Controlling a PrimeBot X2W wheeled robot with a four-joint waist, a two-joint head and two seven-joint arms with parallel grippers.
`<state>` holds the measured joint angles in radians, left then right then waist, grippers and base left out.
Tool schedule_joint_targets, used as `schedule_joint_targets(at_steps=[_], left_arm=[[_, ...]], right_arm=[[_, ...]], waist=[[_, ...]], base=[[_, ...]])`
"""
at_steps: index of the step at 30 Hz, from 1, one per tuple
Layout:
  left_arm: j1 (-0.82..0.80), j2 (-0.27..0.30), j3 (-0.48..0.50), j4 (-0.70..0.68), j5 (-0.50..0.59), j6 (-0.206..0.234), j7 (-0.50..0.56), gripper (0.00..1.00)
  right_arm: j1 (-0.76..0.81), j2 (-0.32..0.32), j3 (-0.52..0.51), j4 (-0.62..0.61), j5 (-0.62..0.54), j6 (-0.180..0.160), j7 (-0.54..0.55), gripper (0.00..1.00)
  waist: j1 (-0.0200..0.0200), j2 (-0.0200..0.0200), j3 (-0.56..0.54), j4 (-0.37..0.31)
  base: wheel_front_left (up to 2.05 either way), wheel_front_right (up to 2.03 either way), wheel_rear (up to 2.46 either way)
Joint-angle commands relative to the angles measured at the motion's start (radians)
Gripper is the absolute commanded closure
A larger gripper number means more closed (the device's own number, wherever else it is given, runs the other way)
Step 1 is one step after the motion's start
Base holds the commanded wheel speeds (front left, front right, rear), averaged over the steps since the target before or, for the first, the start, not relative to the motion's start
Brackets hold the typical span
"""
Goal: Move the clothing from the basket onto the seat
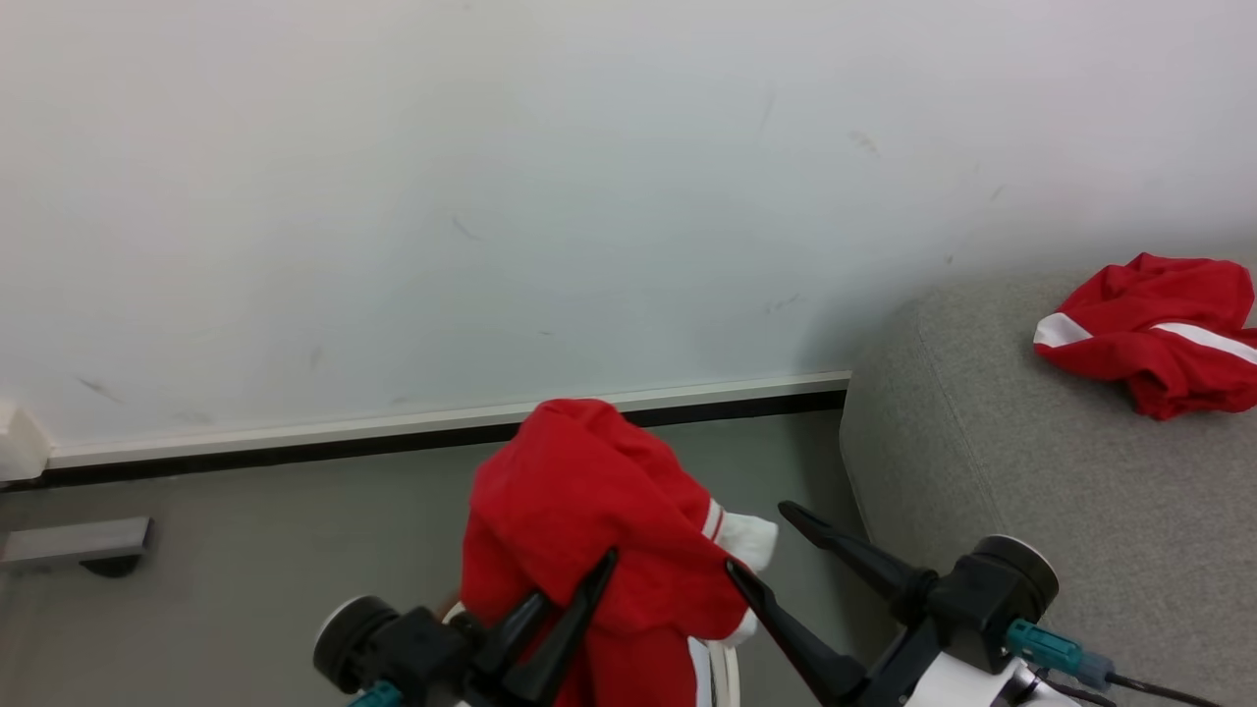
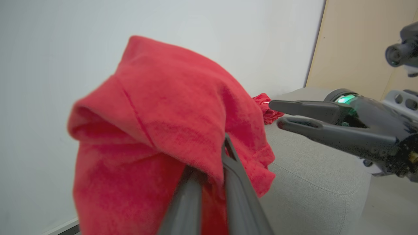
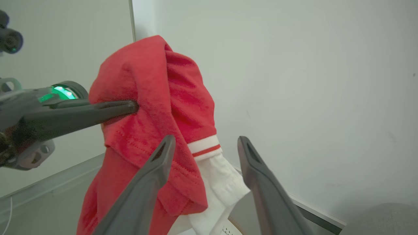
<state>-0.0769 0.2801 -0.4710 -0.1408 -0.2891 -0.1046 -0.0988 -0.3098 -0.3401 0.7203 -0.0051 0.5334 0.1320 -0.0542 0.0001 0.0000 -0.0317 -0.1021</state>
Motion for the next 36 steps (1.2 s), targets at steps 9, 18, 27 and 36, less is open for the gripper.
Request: schedule_joint_targets(at_steps=[9, 18, 27, 36], left_arm=[[-0.059, 0.032, -0.084, 0.009, -0.016, -0.020, -0.035, 1.00], [-0.109, 0.098, -0.213, 0.005, -0.094, -0.026, -0.070, 1.00], [-0.169, 0.135, -0.317, 0.016, -0.184, -0.027, -0.092, 1.00], [-0.190, 0.148, -0.343, 0.042, -0.221, -0.027, -0.109, 1.00]], right_arm=[[-0.083, -0.053, 0.111, 0.034, 0.083, -0.003, 0.017, 0.00], [-0.157, -0.111, 0.225, 0.045, 0.198, -0.003, 0.049, 0.00], [-0.217, -0.130, 0.356, 0.013, 0.343, -0.002, 0.027, 0.00], [-0.271, -0.164, 0.436, 0.029, 0.434, -0.002, -0.061, 1.00]], waist=[[-0.0001, 0.0000, 0.003, -0.006], [-0.0001, 0.0000, 0.007, -0.009], [-0.0001, 0.0000, 0.012, 0.000], [-0.0001, 0.0000, 0.015, 0.003]], base=[[0.00, 0.00, 0.00], [0.00, 0.00, 0.00], [0.00, 0.00, 0.00], [0.00, 0.00, 0.00]])
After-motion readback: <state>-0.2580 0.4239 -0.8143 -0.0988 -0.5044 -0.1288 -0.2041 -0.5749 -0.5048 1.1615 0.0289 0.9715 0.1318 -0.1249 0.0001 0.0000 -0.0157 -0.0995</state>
